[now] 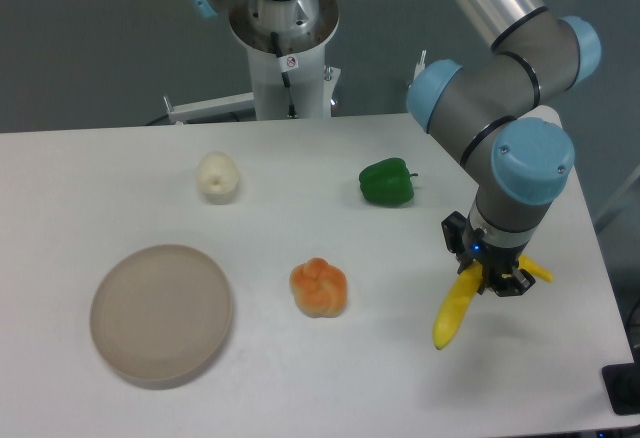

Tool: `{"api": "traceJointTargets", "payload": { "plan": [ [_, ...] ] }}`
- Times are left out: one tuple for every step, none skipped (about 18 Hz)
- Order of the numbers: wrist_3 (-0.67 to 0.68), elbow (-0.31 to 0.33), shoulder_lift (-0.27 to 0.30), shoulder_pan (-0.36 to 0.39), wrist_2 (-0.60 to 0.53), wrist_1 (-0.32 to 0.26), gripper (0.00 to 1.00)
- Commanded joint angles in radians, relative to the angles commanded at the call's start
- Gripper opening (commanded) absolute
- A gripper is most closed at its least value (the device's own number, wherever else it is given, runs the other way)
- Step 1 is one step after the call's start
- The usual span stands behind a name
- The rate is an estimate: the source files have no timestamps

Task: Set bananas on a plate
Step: 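Hold the yellow banana in the gripper and lift it slightly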

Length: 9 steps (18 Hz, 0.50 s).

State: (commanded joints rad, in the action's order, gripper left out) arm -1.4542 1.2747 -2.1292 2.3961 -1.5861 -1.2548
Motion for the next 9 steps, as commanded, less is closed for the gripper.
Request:
{"api": "traceJointTargets", "payload": {
  "plan": [
    [0.0, 0.0, 0.0, -0.002, -0.002, 0.0, 0.01],
    [0.0, 0.0, 0.0, -0.002, -0.002, 0.0, 0.01],
    [0.0, -0.001, 0.0, -0.002, -0.003, 0.0, 0.01],
    [0.0, -0.003, 0.002, 0.0, -0.003, 0.0, 0.01],
    [0.0, -0.005, 0.003, 0.0, 0.001, -0.002, 0.01],
    [0.0, -0.005, 0.005, 0.0, 0.003, -0.002, 0.01],
    [0.003, -0.006, 0.011, -0.003, 0.005, -0.005, 0.01],
    [0.009, 0.005, 0.027, -0.012, 0.005, -0.006, 0.01],
    [0.014, 0.014, 0.04, -0.021, 0.006, -0.006, 0.01]
  ]
}}
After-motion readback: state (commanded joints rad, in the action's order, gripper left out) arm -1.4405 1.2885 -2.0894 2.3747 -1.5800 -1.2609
